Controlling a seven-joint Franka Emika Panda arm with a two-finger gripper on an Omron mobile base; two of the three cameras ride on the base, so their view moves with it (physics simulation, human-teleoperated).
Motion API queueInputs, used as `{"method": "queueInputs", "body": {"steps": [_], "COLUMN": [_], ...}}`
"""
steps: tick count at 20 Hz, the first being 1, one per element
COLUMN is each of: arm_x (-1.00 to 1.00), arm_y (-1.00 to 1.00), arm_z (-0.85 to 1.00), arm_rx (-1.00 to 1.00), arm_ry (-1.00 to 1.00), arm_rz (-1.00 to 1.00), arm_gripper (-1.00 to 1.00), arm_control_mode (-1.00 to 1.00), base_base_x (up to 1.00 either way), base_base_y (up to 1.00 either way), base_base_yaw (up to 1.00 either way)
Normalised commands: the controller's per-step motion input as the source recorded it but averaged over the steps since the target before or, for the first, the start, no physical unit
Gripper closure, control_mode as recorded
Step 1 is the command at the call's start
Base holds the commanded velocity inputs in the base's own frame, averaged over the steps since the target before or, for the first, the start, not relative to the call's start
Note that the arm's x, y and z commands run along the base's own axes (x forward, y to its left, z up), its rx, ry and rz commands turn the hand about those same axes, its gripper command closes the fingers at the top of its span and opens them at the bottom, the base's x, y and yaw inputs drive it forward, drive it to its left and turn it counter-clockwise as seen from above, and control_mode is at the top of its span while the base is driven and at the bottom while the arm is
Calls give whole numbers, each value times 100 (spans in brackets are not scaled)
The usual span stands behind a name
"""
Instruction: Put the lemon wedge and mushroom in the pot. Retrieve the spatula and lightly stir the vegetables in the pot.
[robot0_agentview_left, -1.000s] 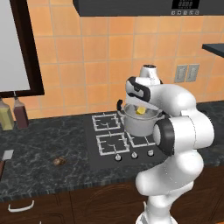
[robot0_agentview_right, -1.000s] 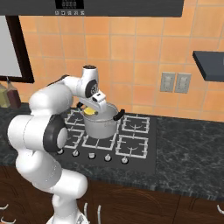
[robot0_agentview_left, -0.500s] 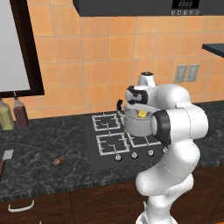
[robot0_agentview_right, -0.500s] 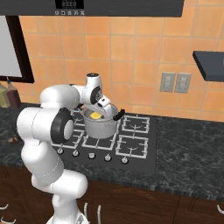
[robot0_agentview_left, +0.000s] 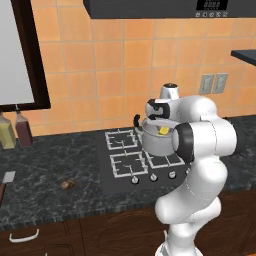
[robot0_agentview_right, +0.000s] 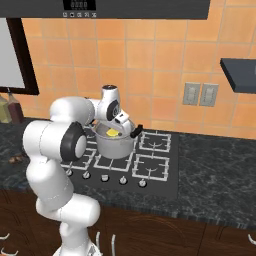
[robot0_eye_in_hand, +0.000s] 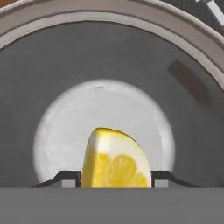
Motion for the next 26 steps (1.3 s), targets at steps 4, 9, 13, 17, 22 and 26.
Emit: {"method": "queueInputs", "body": {"steps": [4, 9, 13, 17, 22, 26], "arm_x": [-25, -34, -78, -94, -92, -77], "arm_y": [0, 10, 77, 100, 100, 100], "arm_z": [21, 68, 100, 66, 2, -42], "arm_rx": [0, 0, 0, 0, 0, -1], "arm_ry": [-5, -8, -1, 10, 17, 12], "arm_rz": [0, 0, 4, 11, 18, 24], "arm_gripper": [-100, -100, -100, -100, -100, -100], "arm_control_mode": [-100, -100, -100, -100, -100, -100], "base_base_x": [0, 0, 0, 0, 0, 0], "base_base_y": [0, 0, 0, 0, 0, 0], "base_base_yaw": [0, 0, 0, 0, 0, 0]}}
